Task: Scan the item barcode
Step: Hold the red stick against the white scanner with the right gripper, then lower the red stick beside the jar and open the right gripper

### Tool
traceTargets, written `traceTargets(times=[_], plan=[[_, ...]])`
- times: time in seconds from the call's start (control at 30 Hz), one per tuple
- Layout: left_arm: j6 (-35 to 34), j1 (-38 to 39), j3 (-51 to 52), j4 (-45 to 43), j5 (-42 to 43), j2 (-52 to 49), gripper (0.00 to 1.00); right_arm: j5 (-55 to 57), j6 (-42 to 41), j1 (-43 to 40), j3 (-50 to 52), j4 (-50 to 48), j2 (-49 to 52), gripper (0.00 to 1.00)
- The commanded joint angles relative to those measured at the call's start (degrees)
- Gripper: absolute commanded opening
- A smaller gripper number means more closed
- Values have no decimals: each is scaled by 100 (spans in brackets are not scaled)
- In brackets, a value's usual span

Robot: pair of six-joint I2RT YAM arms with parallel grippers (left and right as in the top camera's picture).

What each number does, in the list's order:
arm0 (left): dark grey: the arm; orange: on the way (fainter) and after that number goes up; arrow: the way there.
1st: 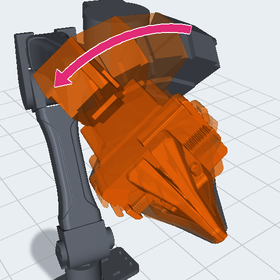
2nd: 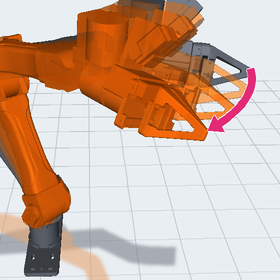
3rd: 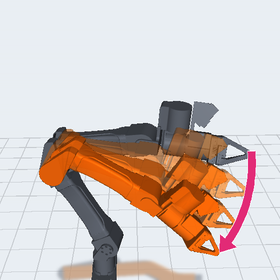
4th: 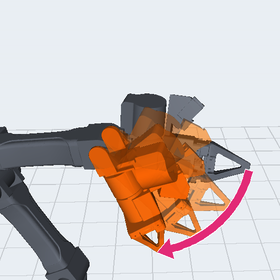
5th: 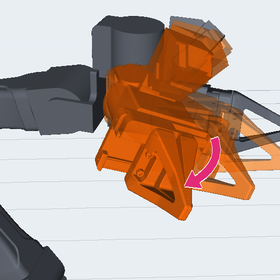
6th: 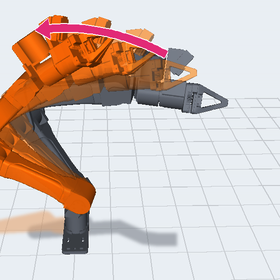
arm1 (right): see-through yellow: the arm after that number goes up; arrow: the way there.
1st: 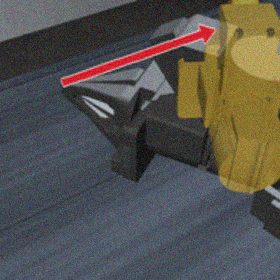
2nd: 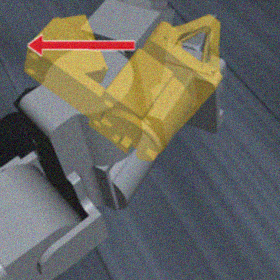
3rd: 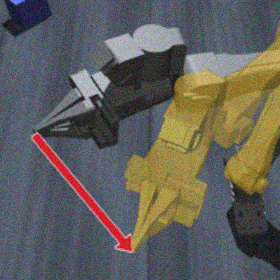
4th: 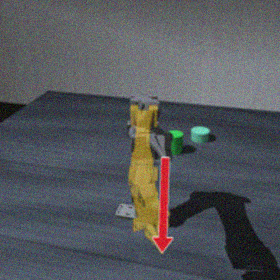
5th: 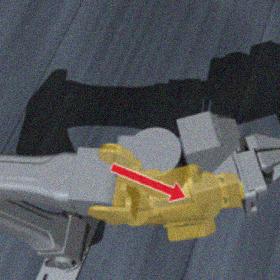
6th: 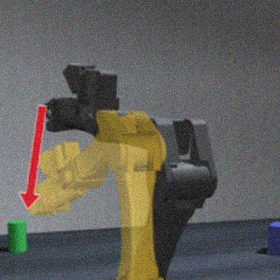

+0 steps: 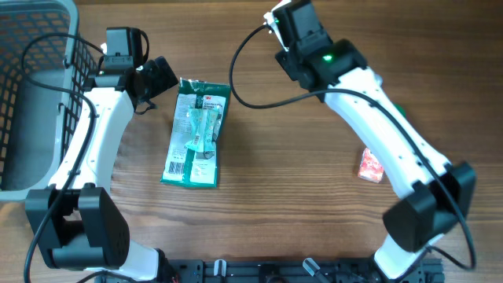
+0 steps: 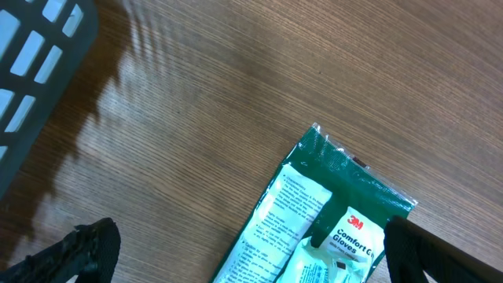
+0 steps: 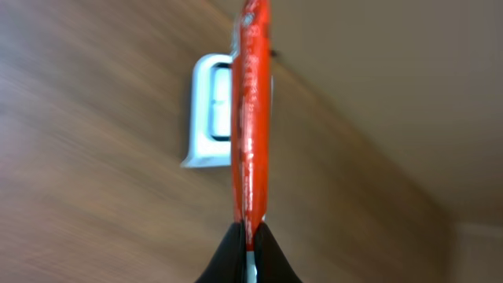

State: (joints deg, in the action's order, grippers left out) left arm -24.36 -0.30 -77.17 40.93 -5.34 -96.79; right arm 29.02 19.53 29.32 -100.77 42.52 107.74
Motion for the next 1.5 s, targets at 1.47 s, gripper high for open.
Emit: traceTargets(times=[1.47], plan=[[9, -2, -44, -11, -72, 15, 100, -3252, -3421, -859, 1027, 3123, -125, 4]])
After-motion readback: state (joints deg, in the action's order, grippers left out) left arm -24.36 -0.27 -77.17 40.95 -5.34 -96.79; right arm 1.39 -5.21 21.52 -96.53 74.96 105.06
